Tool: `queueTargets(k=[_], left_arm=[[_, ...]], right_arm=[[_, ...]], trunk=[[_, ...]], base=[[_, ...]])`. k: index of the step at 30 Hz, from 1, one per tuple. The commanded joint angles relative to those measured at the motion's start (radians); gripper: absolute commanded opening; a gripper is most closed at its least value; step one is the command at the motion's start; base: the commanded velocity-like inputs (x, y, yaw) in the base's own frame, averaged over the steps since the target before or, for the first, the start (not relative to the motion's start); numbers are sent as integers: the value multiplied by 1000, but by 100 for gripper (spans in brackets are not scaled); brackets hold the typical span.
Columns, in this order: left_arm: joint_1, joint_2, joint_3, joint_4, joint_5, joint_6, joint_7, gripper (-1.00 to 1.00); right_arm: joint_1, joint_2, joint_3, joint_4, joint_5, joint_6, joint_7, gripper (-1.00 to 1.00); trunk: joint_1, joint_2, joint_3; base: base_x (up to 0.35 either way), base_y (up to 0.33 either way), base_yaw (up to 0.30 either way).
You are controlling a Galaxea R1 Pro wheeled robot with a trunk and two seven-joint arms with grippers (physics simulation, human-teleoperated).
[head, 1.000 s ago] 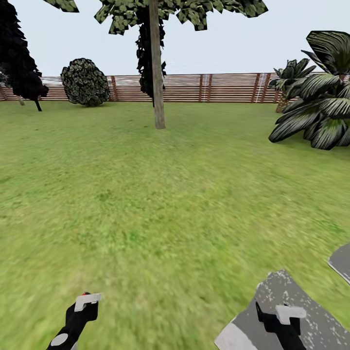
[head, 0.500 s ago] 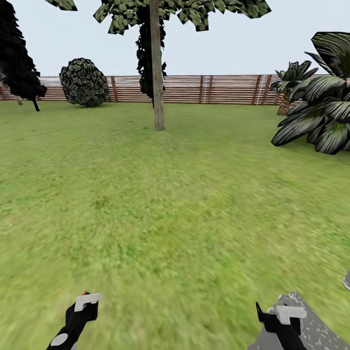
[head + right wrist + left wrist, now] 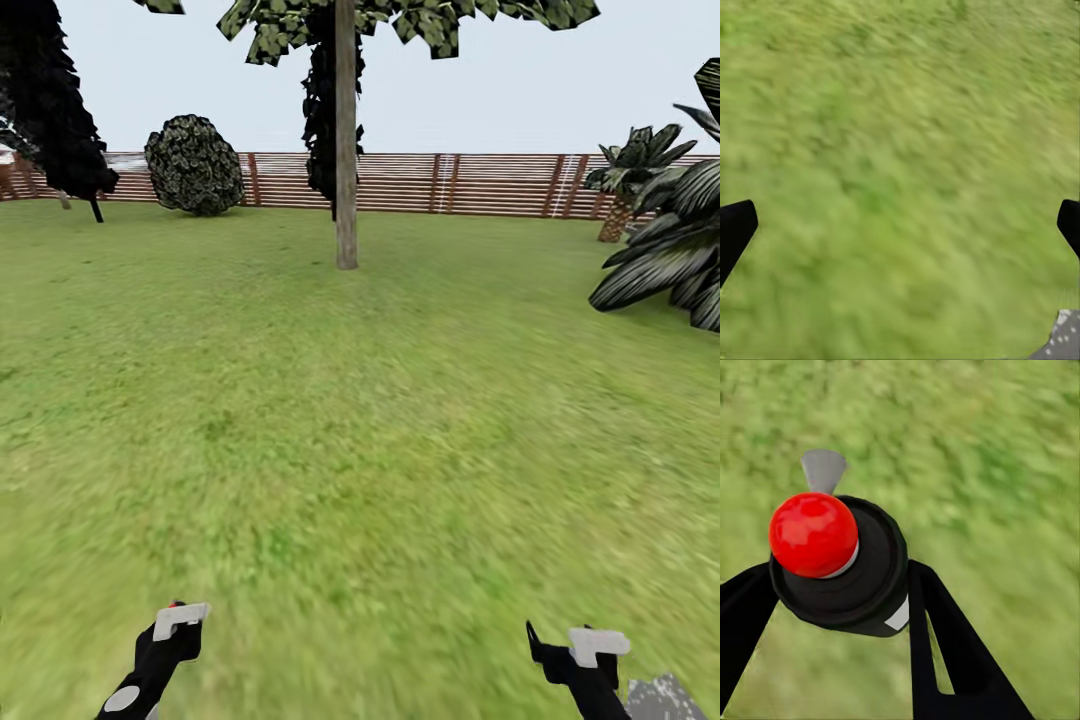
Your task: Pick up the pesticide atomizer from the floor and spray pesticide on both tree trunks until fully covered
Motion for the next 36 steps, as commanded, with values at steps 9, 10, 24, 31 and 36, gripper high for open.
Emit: queueTargets(k=[9, 10, 24, 31, 36], left_arm=[[0, 0, 0, 0, 0, 0, -1, -100], [0, 0, 0, 0, 0, 0, -1, -100], [0, 0, 0, 0, 0, 0, -1, -100], [0, 0, 0, 0, 0, 0, -1, -100], [0, 0, 0, 0, 0, -1, -1, -100]], right_arm=[[0, 0, 0, 1, 0, 0, 0, 100], [0, 0, 0, 1, 0, 0, 0, 100], [0, -1, 0, 1, 0, 0, 0, 100], [0, -1, 0, 1, 0, 0, 0, 100], [0, -1, 0, 1, 0, 0, 0, 100]], trunk=[[0, 0, 0], [0, 0, 0], [0, 0, 0], [0, 0, 0], [0, 0, 0]], base=[[337, 71, 26], [338, 70, 2], [338, 71, 0], [337, 71, 0], [338, 71, 0]])
